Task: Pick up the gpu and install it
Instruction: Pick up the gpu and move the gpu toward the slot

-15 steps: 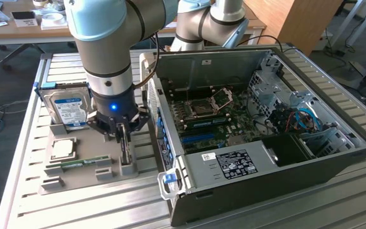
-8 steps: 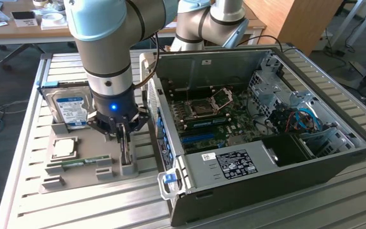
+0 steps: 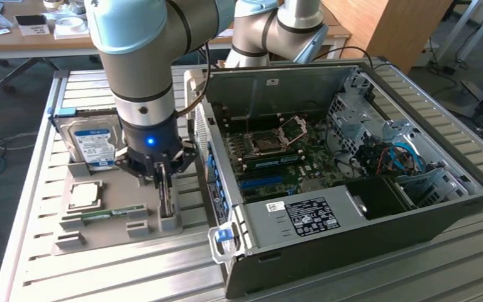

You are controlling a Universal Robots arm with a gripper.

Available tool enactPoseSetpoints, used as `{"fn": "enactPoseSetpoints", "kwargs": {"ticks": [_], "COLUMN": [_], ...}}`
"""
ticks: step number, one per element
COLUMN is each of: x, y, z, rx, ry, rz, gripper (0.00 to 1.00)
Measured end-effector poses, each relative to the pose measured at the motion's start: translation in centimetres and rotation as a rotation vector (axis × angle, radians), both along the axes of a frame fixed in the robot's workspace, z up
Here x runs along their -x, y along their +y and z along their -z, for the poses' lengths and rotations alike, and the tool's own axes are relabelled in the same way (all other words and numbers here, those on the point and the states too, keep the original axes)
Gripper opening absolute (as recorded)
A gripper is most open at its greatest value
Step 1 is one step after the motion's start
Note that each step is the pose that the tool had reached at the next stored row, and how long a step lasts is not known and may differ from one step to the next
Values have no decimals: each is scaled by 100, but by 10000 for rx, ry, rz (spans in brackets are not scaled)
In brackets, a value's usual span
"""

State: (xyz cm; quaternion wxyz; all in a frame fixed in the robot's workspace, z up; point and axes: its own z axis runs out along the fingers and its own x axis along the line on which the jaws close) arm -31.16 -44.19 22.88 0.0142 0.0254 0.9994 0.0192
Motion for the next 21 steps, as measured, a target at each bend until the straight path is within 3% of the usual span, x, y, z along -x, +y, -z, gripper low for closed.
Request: {"fn": "enactPoseSetpoints", "kwargs": {"ticks": [2, 10, 21], "x": [0, -1, -1], "y": [0, 0, 0], "z": [1, -8, -252], "rx": [-1, -6, -2], "ry": [1, -5, 0], "rz": [-235, -250, -314], "gripper": [27, 27, 27]}}
